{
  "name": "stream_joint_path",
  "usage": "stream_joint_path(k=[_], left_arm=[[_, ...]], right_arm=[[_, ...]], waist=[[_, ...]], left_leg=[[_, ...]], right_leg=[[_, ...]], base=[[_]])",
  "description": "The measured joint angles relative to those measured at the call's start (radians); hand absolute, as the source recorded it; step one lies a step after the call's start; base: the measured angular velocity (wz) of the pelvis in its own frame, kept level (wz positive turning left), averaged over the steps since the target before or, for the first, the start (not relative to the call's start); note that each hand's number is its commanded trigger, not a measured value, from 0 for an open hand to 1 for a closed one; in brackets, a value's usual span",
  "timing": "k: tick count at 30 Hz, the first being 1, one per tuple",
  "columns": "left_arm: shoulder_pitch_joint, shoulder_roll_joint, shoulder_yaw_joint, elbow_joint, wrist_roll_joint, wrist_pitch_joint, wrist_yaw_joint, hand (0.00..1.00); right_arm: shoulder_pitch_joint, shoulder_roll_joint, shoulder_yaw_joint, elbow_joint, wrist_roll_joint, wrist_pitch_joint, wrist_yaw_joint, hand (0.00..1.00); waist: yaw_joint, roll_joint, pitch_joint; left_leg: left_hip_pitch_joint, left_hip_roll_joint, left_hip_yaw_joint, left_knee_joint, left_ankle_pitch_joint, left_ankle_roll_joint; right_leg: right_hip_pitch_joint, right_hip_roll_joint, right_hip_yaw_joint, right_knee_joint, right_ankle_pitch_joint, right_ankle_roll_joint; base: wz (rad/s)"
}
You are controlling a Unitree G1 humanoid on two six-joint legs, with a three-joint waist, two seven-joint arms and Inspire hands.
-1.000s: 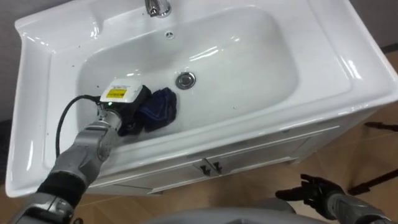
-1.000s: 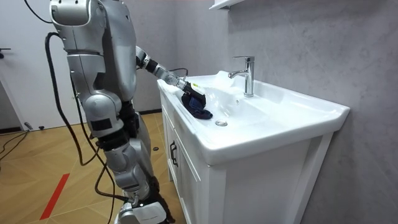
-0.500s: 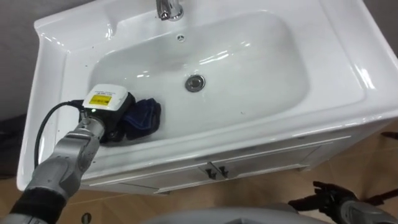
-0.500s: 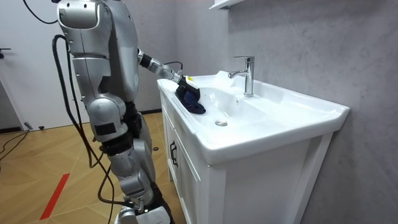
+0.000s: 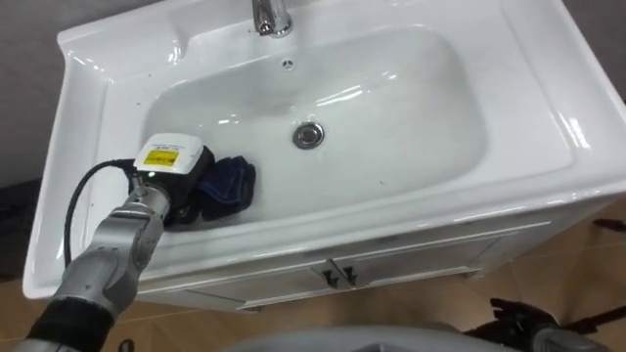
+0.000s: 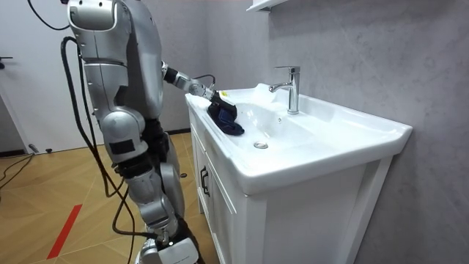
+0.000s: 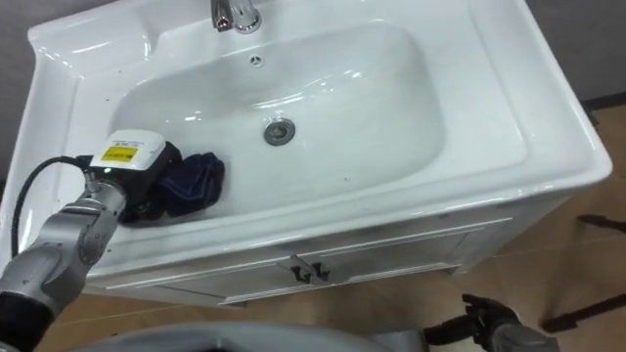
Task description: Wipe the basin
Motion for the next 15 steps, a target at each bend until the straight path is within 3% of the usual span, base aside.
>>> stream_joint_path(k=[3,7,9,10,12,15], left_arm=[[-0.033,-0.03,-0.039,0.026,0.0,0.035,0.002,1.0],[-0.096,-0.104,-0.095,0.067,-0.011,0.07,-0.004,1.0],[-0.127,-0.161,-0.129,0.069,-0.013,0.073,-0.009,1.0],[-0.143,-0.176,-0.148,0.075,-0.015,0.073,-0.012,1.0],[-0.224,-0.238,-0.216,0.132,-0.051,0.066,-0.014,1.0],[-0.301,-0.289,-0.294,0.151,-0.107,0.057,-0.03,1.0]], right_arm=[[-0.003,0.011,0.019,0.003,0.027,0.0,-0.024,0.0],[-0.007,0.03,0.038,0.008,0.062,0.0,-0.064,0.0],[-0.014,0.045,0.039,0.01,0.109,0.0,-0.066,0.0],[-0.016,0.048,0.04,0.012,0.117,-0.001,-0.066,0.0],[-0.023,0.056,0.048,0.02,0.197,-0.001,-0.069,0.0],[-0.025,0.061,0.066,0.02,0.248,-0.004,-0.055,0.0]], waist=[[-0.02,-0.009,0.0001],[-0.032,-0.024,0.0033],[-0.057,-0.035,0.0081],[-0.066,-0.036,0.0084],[-0.083,-0.038,0.0087],[-0.131,-0.039,0.0088]], left_leg=[[0.0,-0.006,-0.017,-0.001,0.0,0.0],[0.0,-0.012,-0.017,-0.001,0.0,0.0],[-0.002,-0.016,-0.015,-0.001,0.0,0.0],[-0.004,-0.017,-0.012,-0.001,0.0,0.001],[-0.007,-0.019,0.011,-0.002,-0.001,0.001],[-0.011,-0.021,0.016,-0.002,-0.002,0.003]], right_leg=[[0.006,-0.004,-0.008,0.0,-0.004,0.006],[0.003,-0.01,-0.003,0.0,-0.004,0.015],[0.0,-0.013,0.0,0.0,-0.001,0.019],[-0.002,-0.014,0.0,0.0,0.0,0.021],[-0.011,-0.018,0.013,0.001,0.007,0.027],[-0.018,-0.02,0.028,-0.002,0.013,0.031]], base=[[0.18],[0.01],[0.0],[-0.03],[-0.17],[-0.16]])
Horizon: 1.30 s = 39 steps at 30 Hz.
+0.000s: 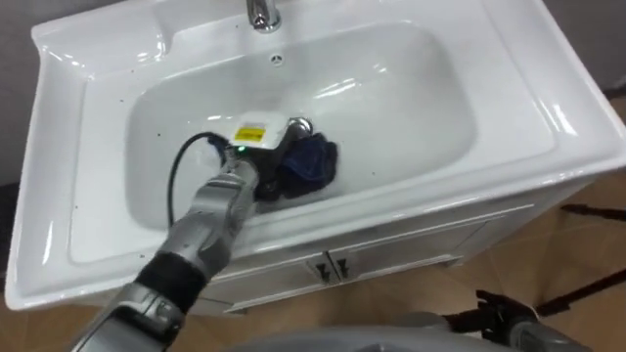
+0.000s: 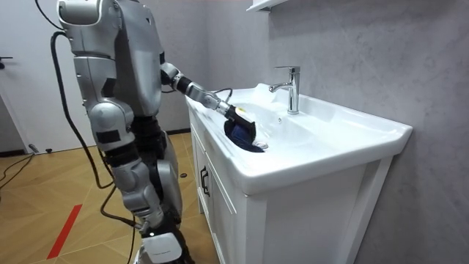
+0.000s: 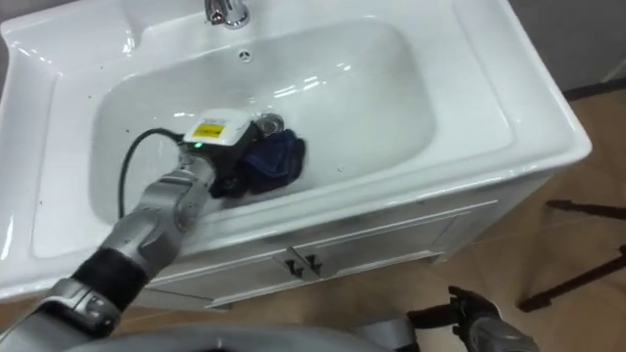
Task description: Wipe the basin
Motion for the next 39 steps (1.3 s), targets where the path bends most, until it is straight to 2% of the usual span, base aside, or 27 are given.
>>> stream_joint_path(k=[3,5,8,11,14,17,21,29,34,36,39], left_arm=[[-0.061,-0.028,-0.036,0.028,-0.036,-0.017,-0.012,1.0],[-0.085,-0.028,-0.044,0.04,-0.053,-0.025,-0.02,1.0],[-0.107,-0.031,-0.048,0.039,-0.062,-0.026,-0.041,1.0],[-0.126,-0.039,-0.054,0.039,-0.094,-0.026,-0.053,1.0],[-0.163,-0.041,-0.088,0.036,-0.14,-0.026,-0.053,1.0],[-0.195,-0.05,-0.111,0.034,-0.175,-0.026,-0.054,1.0],[-0.199,-0.078,-0.118,-0.023,-0.181,-0.026,-0.055,1.0],[-0.199,-0.086,-0.128,-0.088,-0.179,-0.025,-0.065,1.0],[-0.196,-0.087,-0.136,-0.086,-0.175,-0.026,-0.071,1.0],[-0.185,-0.092,-0.13,-0.061,-0.177,-0.026,-0.066,1.0],[-0.156,-0.086,-0.095,0.019,-0.169,-0.025,-0.039,1.0]], right_arm=[[0.001,0.003,-0.003,-0.001,0.012,-0.008,0.017,0.0],[0.0,0.002,-0.006,-0.003,0.016,-0.013,0.021,0.0],[0.0,-0.005,-0.01,-0.003,0.021,-0.021,0.026,0.0],[-0.001,-0.002,-0.008,-0.003,0.033,-0.026,0.033,0.0],[0.0,-0.007,0.0,-0.002,0.057,-0.03,0.033,0.0],[-0.002,-0.004,0.002,-0.003,0.104,-0.03,0.033,0.0],[-0.001,-0.003,0.009,0.001,0.138,-0.03,0.033,0.0],[0.0,-0.01,0.02,0.001,0.151,-0.029,0.066,0.0],[0.0,-0.011,0.024,0.001,0.159,-0.022,0.064,0.0],[0.0,-0.009,0.021,0.002,0.162,-0.017,0.062,0.0],[0.003,-0.007,0.013,-0.001,0.154,0.002,0.055,0.0]], waist=[[-0.037,0.006,-0.0009],[-0.055,0.013,-0.0013],[-0.069,0.028,0.0017],[-0.087,0.03,0.0024],[-0.095,0.037,0.0064],[-0.101,0.041,0.0068],[-0.102,0.042,0.0065],[-0.102,0.043,0.0061],[-0.101,0.042,0.0062],[-0.097,0.037,0.01],[-0.078,0.033,0.0111]], left_leg=[[0.004,0.001,0.014,0.001,-0.002,0.003],[0.006,0.002,0.018,0.002,-0.002,0.003],[0.005,0.006,0.021,0.003,-0.003,0.004],[0.003,0.006,0.023,0.002,-0.003,0.005],[-0.002,0.005,0.023,0.002,-0.009,0.013],[-0.009,0.004,0.022,0.002,-0.013,0.019],[-0.015,0.002,0.011,0.005,-0.017,0.026],[-0.017,-0.002,0.008,0.006,-0.019,0.029],[-0.017,-0.009,-0.001,0.005,-0.019,0.029],[-0.004,-0.009,0.001,0.003,-0.019,0.029],[0.007,-0.005,0.016,0.003,-0.019,0.029]], right_leg=[[-0.002,0.0,0.015,0.001,0.001,0.0],[-0.003,0.0,0.025,0.004,0.002,-0.001],[-0.014,0.002,0.034,0.018,0.002,-0.002],[-0.008,0.003,0.034,0.018,0.002,-0.002],[-0.006,0.001,0.031,0.017,0.003,-0.001],[-0.009,0.0,0.03,0.017,0.004,0.003],[-0.014,-0.001,0.032,0.014,0.004,0.011],[-0.011,-0.005,0.032,0.004,0.003,0.017],[-0.008,-0.005,0.031,0.002,0.003,0.017],[0.002,-0.004,0.037,0.003,0.003,0.017],[0.004,-0.002,0.05,0.004,0.003,0.017]], base=[[-0.14],[-0.16],[-0.05],[0.07],[0.11],[0.09],[0.1],[0.02],[0.02],[-0.07],[-0.19]])
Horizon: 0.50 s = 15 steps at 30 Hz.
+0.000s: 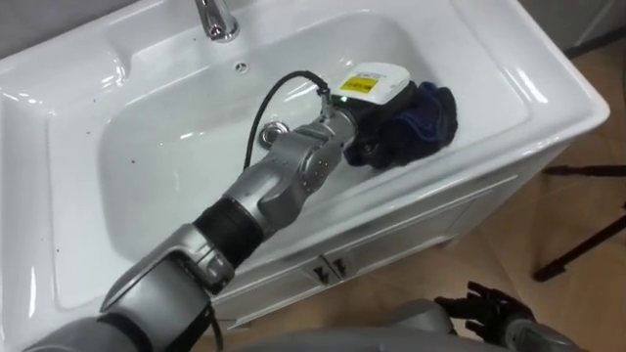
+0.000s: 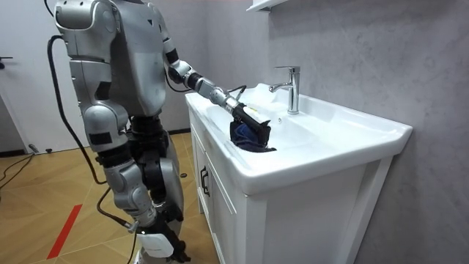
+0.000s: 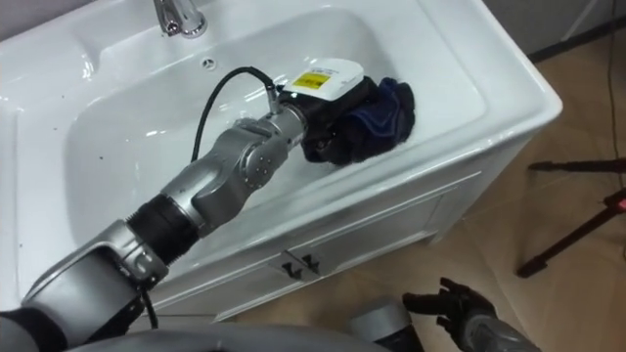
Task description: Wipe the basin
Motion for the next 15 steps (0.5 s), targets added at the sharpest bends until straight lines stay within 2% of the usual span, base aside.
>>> stream_joint_path(k=[2,4,5,8,9,11,12,15], left_arm=[[0.018,0.004,0.065,0.104,0.061,0.0,0.016,1.0],[0.033,0.024,0.121,0.162,0.099,0.01,0.026,1.0],[0.05,0.036,0.164,0.197,0.127,0.011,0.035,1.0],[0.12,0.089,0.287,0.228,0.233,0.017,0.071,1.0],[0.128,0.095,0.313,0.244,0.259,0.019,0.084,1.0],[0.153,0.13,0.388,0.292,0.334,0.041,0.119,1.0],[0.172,0.149,0.408,0.297,0.367,0.052,0.128,1.0],[0.181,0.18,0.415,0.344,0.42,0.083,0.157,1.0]], right_arm=[[0.008,0.002,-0.034,0.0,-0.042,0.024,-0.004,0.0],[0.021,0.006,-0.057,-0.009,-0.069,0.04,-0.008,0.0],[0.033,0.006,-0.073,-0.016,-0.095,0.049,-0.017,0.0],[0.059,0.01,-0.123,-0.008,-0.192,0.069,-0.04,0.0],[0.067,0.011,-0.133,-0.006,-0.218,0.077,-0.044,0.0],[0.088,0.008,-0.15,0.001,-0.301,0.112,-0.048,0.0],[0.104,0.004,-0.155,-0.003,-0.332,0.131,-0.047,0.0],[0.132,0.007,-0.175,-0.015,-0.394,0.168,-0.045,0.0]], waist=[[0.008,-0.007,-0.0003],[0.022,-0.012,-0.002],[0.037,-0.013,-0.0028],[0.055,-0.021,-0.0107],[0.059,-0.024,-0.0128],[0.076,-0.027,-0.0193],[0.088,-0.021,-0.0243],[0.089,-0.014,-0.029]], left_leg=[[0.006,0.002,0.01,0.0,-0.001,-0.002],[0.013,0.003,0.014,0.0,-0.002,-0.003],[0.021,0.006,0.026,0.0,-0.003,-0.005],[0.034,0.012,0.044,0.0,-0.005,-0.008],[0.036,0.014,0.045,0.0,-0.006,-0.009],[0.05,0.018,0.047,0.0,-0.009,-0.015],[0.056,0.023,0.058,0.0,-0.015,-0.023],[0.066,0.024,0.06,-0.001,-0.015,-0.023]], right_leg=[[0.002,0.002,0.008,-0.001,-0.003,-0.005],[0.003,0.004,0.022,0.0,-0.006,-0.008],[0.003,0.008,0.043,0.001,-0.006,-0.009],[0.007,0.014,0.055,0.003,-0.008,-0.011],[0.007,0.016,0.056,0.003,-0.008,-0.011],[0.015,0.02,0.065,0.009,-0.01,-0.015],[0.012,0.023,0.071,0.014,-0.01,-0.015],[0.021,0.024,0.072,0.019,-0.01,-0.016]], base=[[-0.14],[-0.19],[-0.32],[-0.18],[0.0],[-0.14],[-0.21],[-0.05]])
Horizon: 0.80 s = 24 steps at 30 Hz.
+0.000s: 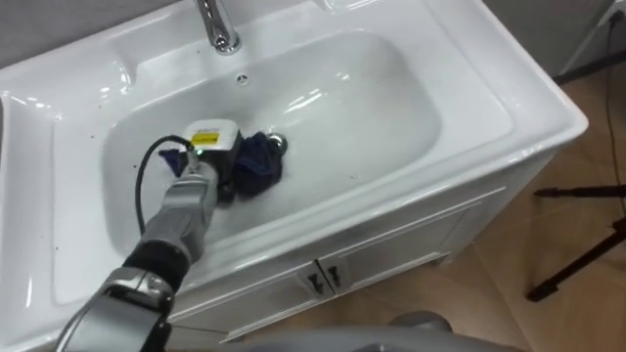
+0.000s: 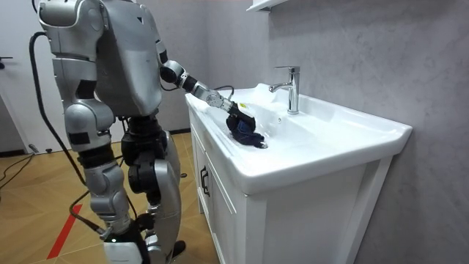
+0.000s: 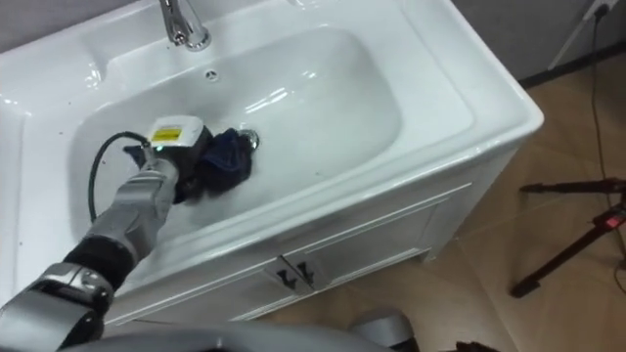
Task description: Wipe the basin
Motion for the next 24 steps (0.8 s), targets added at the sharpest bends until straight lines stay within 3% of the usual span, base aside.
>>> stream_joint_path(k=[6,14,17,21,24], left_arm=[[0.03,-0.002,0.028,0.009,0.084,0.044,0.0,1.0],[0.042,0.0,0.068,0.033,0.135,0.053,-0.014,1.0],[0.042,0.013,0.069,0.032,0.183,0.058,-0.051,1.0],[0.031,0.053,0.069,0.022,0.182,0.059,-0.099,1.0],[0.024,0.068,0.073,0.019,0.183,0.059,-0.118,1.0]], right_arm=[[0.004,0.003,-0.028,-0.032,-0.146,0.062,0.001,0.0],[0.004,0.005,-0.05,-0.051,-0.192,0.095,0.01,0.0],[0.006,0.002,-0.077,-0.062,-0.195,0.095,0.01,0.0],[-0.001,0.0,-0.088,-0.069,-0.184,0.094,-0.002,0.0],[-0.002,-0.005,-0.094,-0.068,-0.185,0.094,-0.015,0.0]], waist=[[0.001,0.003,-0.0016],[0.005,0.024,-0.0125],[0.017,0.038,-0.0137],[0.025,0.045,-0.0129],[0.027,0.051,-0.0119]], left_leg=[[0.017,0.007,0.002,-0.003,-0.003,-0.003],[0.016,0.027,0.006,0.014,-0.013,-0.016],[0.02,0.031,0.003,0.016,-0.012,-0.02],[0.018,0.035,0.001,0.027,-0.012,-0.02],[0.016,0.035,0.001,0.03,-0.012,-0.02]], right_leg=[[-0.003,0.01,0.025,0.018,-0.002,-0.002],[-0.008,0.028,0.036,0.028,0.002,-0.017],[-0.007,0.033,0.046,0.025,0.003,-0.023],[-0.005,0.036,0.049,0.025,0.001,-0.027],[-0.006,0.036,0.05,0.023,0.001,-0.028]], base=[[-0.1],[-0.08],[-0.11],[-0.03],[-0.01]])
